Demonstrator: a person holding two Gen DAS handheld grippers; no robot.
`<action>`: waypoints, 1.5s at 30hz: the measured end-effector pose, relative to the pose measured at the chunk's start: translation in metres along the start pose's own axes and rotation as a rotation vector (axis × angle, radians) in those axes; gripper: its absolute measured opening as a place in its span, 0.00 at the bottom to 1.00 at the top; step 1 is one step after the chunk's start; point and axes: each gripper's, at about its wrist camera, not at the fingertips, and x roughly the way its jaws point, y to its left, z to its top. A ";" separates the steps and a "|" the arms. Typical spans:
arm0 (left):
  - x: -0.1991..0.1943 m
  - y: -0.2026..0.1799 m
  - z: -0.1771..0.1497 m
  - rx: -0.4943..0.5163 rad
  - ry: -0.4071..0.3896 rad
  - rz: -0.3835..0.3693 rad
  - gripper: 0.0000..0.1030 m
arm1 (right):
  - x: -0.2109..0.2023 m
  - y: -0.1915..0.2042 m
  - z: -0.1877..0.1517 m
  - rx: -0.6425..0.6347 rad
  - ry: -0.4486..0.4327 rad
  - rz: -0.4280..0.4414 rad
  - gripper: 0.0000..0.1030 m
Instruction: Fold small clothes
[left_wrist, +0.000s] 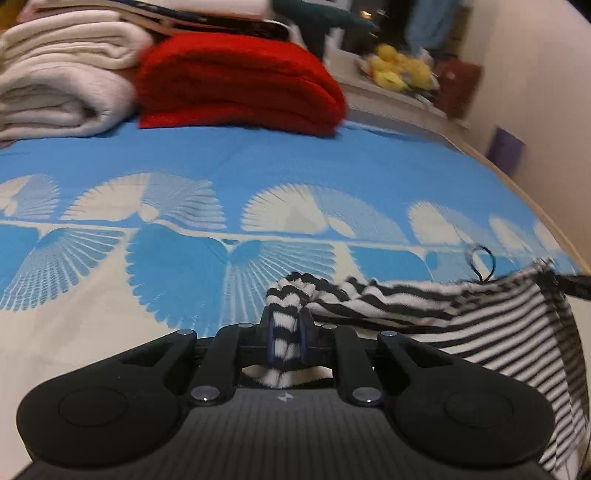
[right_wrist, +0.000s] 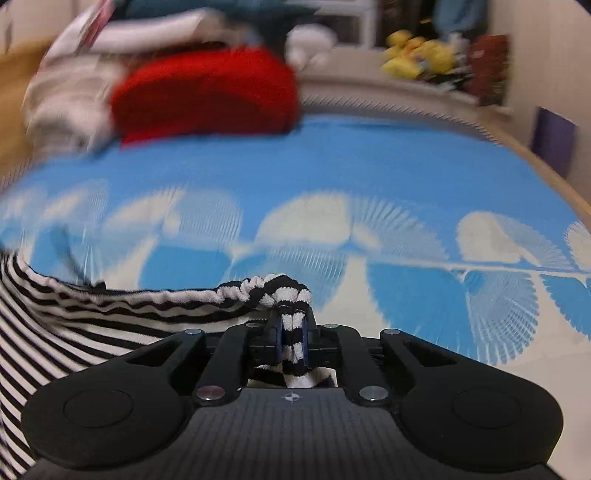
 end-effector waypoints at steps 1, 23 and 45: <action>0.008 -0.004 -0.002 0.016 0.028 0.017 0.18 | 0.003 0.000 0.001 0.012 -0.003 -0.017 0.09; 0.015 0.032 -0.014 -0.184 0.156 0.077 0.03 | 0.010 -0.045 -0.051 0.179 0.327 -0.068 0.01; -0.097 0.041 -0.036 -0.141 0.297 0.118 0.54 | -0.092 -0.046 -0.047 0.188 0.320 0.001 0.43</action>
